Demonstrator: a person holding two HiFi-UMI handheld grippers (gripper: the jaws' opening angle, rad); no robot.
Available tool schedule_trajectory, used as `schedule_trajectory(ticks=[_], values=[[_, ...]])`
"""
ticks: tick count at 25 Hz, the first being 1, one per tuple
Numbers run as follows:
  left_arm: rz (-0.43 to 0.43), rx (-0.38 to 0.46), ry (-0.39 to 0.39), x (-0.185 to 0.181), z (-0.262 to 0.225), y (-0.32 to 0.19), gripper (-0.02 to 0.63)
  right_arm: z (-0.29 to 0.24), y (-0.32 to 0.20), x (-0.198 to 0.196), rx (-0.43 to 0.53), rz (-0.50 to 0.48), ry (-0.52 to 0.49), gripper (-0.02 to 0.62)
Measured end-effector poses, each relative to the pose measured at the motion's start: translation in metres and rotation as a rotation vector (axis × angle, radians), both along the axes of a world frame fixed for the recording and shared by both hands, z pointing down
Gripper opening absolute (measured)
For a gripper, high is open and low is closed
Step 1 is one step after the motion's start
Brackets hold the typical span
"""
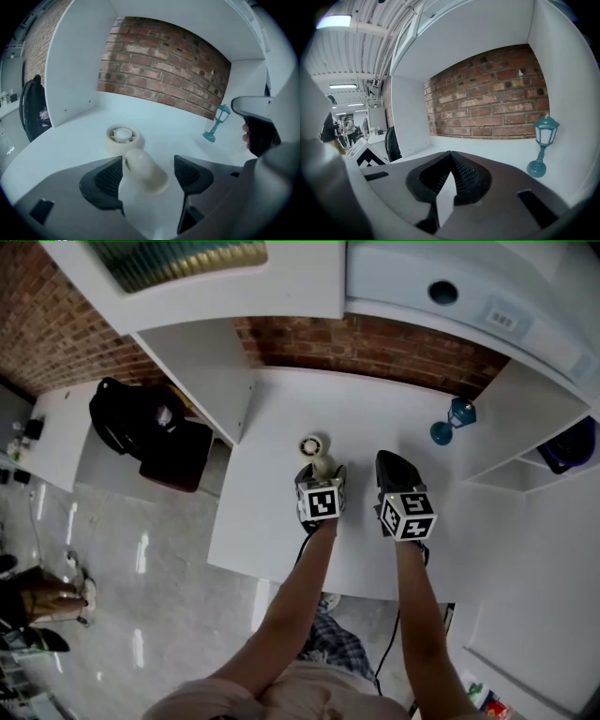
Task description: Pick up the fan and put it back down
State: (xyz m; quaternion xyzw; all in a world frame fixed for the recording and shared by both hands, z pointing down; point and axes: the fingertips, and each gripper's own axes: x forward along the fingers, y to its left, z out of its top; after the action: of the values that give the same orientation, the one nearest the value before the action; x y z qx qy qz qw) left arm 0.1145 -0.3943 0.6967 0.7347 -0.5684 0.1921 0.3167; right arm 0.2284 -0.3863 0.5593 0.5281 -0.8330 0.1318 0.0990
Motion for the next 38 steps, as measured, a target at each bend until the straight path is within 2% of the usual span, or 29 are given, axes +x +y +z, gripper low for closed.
schedule_trajectory(ticks=[10,20,22,30,38], values=[[-0.077,-0.052,-0.078,-0.007,0.018,-0.005,0.333,0.01,0.005,0.008,-0.021,0.006,0.005,0.015],[-0.089,-0.099,-0.062,-0.025,0.019,0.0,0.214,0.017,0.01,0.004,-0.039,0.011,-0.006,0.015],[-0.073,-0.102,-0.055,-0.025,0.016,0.002,0.212,0.016,0.012,0.004,-0.04,0.015,-0.008,0.015],[-0.031,-0.067,-0.031,-0.029,0.005,0.007,0.206,0.016,0.02,0.005,-0.05,0.033,-0.018,0.015],[0.008,0.028,-0.028,-0.033,-0.023,0.01,0.206,0.012,0.028,0.011,-0.049,0.062,-0.035,0.015]])
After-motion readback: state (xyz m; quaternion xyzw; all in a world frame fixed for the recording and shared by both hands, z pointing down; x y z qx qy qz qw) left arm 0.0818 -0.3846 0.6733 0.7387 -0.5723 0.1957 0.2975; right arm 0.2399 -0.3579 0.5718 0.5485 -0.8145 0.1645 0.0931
